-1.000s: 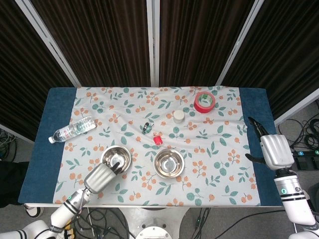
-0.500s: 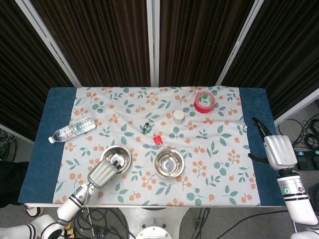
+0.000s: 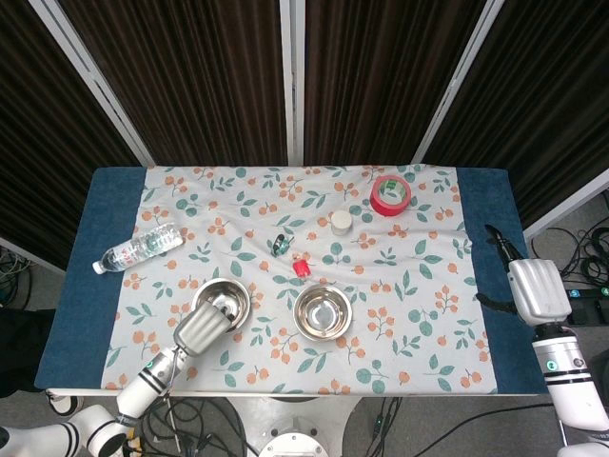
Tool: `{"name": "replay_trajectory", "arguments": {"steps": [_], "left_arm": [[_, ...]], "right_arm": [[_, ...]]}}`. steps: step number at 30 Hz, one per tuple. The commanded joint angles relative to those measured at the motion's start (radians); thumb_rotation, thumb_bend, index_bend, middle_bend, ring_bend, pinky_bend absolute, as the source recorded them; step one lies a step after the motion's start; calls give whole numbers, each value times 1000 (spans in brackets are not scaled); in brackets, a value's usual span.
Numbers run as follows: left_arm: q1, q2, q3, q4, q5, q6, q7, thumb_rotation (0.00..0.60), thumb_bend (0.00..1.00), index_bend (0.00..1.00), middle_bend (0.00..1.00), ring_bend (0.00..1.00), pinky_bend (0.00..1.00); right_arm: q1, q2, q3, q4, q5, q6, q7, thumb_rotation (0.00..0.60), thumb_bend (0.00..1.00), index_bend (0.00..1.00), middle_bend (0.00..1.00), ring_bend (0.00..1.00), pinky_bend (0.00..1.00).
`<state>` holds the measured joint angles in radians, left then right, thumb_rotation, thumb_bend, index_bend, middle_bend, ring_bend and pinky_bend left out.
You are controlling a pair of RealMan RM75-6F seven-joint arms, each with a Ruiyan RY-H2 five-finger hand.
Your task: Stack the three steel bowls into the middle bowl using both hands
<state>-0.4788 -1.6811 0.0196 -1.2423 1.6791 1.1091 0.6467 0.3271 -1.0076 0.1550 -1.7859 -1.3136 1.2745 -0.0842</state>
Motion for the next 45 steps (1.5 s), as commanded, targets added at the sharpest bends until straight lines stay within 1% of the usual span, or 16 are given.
{"name": "replay_trajectory", "arguments": {"steps": [1,3,8,19,24,30,35,38,41,45], "left_arm": [[-4,-5,1,7,1,4,2,600,273,697,731,873,962],[-6,-9,1,14,3,11,2,600,280,700,739,878,963],[-12,-20,6,29,15,29,-3,600,292,712,807,905,980],[-20,-17,9,20,12,43,-5,600,301,720,808,908,981],[-56,-5,-14,-28,26,36,16,600,301,720,808,910,981],[-139,-7,-68,-107,25,-37,95,600,302,721,808,912,980],[-202,-41,-103,-151,-4,-124,177,600,302,722,808,922,984],[-233,-73,-118,-152,-26,-167,227,600,302,724,809,926,987],[-261,-109,-131,-134,-47,-197,255,600,303,724,809,926,987],[-292,-147,-145,-102,-57,-211,273,600,304,724,809,926,988]], "right_arm": [[-4,3,3,3,3,4,7,600,46,43,230,741,762],[-7,4,3,6,5,3,12,600,47,42,230,741,762],[-6,3,2,12,6,-7,15,600,49,40,230,741,762],[-8,1,1,17,8,-15,16,600,50,41,232,741,762],[-12,4,9,12,4,0,22,600,51,40,231,741,761],[-37,2,25,14,-24,68,68,600,51,40,227,741,761],[-60,7,48,35,-33,124,128,600,51,40,227,741,760],[-70,16,63,47,-27,145,160,600,51,40,227,741,754],[-81,24,67,53,-25,154,183,600,50,40,227,741,753],[-88,24,65,68,-25,153,204,600,50,39,227,741,753]]}}
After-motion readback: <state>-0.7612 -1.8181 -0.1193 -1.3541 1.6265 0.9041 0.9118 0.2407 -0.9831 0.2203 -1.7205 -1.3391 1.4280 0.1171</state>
